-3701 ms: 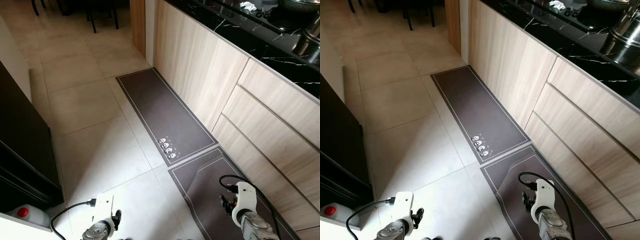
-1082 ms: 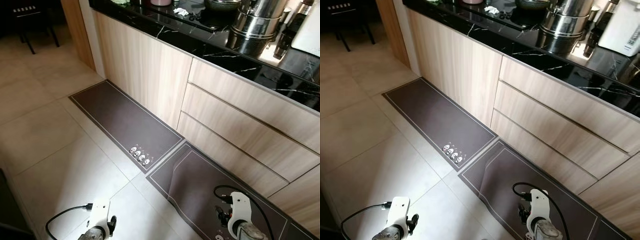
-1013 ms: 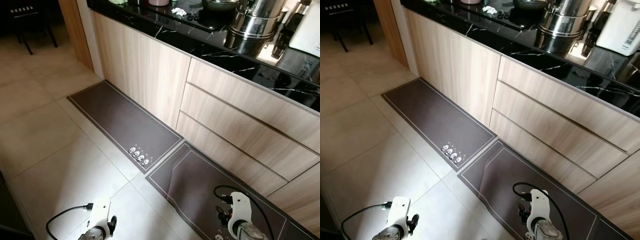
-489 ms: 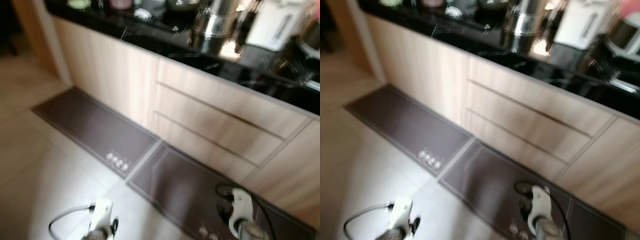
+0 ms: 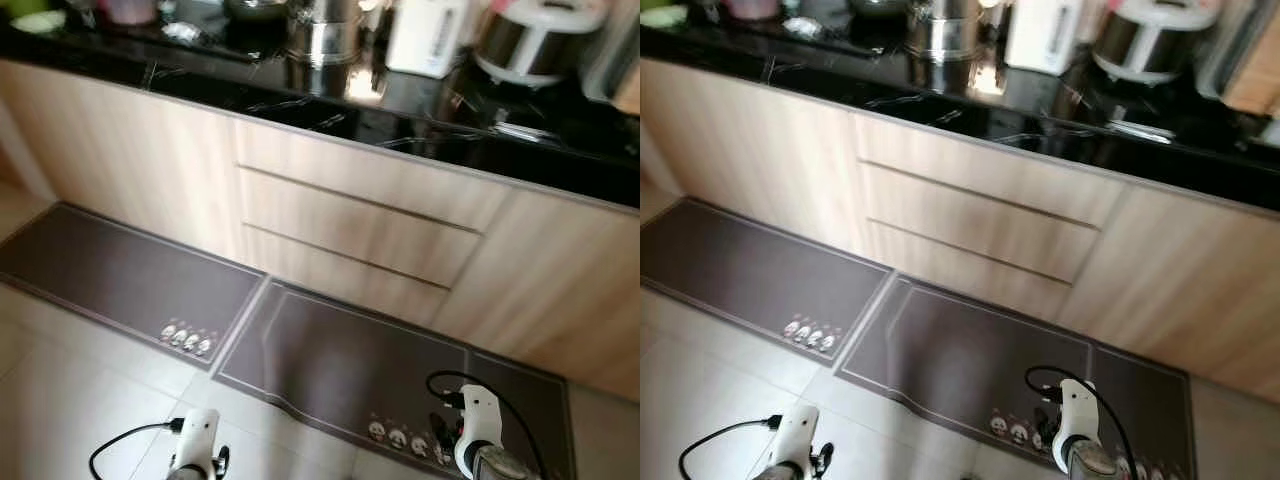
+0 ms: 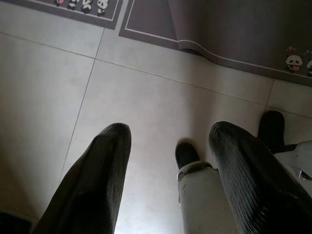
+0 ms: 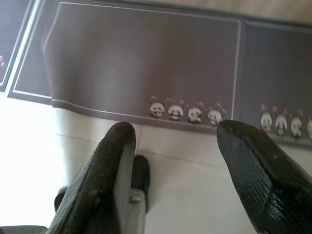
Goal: Kitchen organization
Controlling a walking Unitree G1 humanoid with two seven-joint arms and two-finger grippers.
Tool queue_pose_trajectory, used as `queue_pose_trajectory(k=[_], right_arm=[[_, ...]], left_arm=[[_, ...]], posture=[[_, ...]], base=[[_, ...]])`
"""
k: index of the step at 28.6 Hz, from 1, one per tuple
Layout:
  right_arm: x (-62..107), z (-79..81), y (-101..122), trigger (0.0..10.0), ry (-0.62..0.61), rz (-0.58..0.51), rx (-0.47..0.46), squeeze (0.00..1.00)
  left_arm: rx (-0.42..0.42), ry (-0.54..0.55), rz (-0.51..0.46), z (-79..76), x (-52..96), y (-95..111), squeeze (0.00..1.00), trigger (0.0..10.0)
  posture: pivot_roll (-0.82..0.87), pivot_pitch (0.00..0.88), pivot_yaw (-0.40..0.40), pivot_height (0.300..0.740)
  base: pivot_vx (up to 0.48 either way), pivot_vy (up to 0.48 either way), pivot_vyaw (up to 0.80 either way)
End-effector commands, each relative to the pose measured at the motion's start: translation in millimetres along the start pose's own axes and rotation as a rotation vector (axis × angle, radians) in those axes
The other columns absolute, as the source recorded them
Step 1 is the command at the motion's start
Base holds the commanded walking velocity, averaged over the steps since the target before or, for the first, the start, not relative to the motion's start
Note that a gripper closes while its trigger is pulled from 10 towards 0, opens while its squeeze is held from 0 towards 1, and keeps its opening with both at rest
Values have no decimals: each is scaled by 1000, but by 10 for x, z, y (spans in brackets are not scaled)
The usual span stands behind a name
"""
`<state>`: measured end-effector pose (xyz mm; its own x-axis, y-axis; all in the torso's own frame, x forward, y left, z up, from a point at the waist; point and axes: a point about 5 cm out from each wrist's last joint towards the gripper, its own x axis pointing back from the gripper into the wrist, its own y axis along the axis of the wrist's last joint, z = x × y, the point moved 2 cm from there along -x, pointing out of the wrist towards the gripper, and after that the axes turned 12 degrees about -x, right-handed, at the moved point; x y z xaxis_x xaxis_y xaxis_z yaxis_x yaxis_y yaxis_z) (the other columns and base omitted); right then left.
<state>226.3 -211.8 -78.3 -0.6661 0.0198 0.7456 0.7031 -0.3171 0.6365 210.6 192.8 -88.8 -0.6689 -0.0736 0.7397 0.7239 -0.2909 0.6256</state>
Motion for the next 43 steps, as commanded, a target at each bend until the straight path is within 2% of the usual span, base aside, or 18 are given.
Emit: queue_pose_trajectory(k=[1,43], right_arm=[[7,-32,-10,10000,-9,5,-3,0],[3,9,-39,10000,3,14,4,0]], left_arm=[[-19,-21,14,-57,4,-25,0,10000],[-15,-22,23,-72,12,-57,0,10000]], posture=[[38,117,-37,740],[31,133,-38,740]], base=[[0,0,-656],[0,0,-658]])
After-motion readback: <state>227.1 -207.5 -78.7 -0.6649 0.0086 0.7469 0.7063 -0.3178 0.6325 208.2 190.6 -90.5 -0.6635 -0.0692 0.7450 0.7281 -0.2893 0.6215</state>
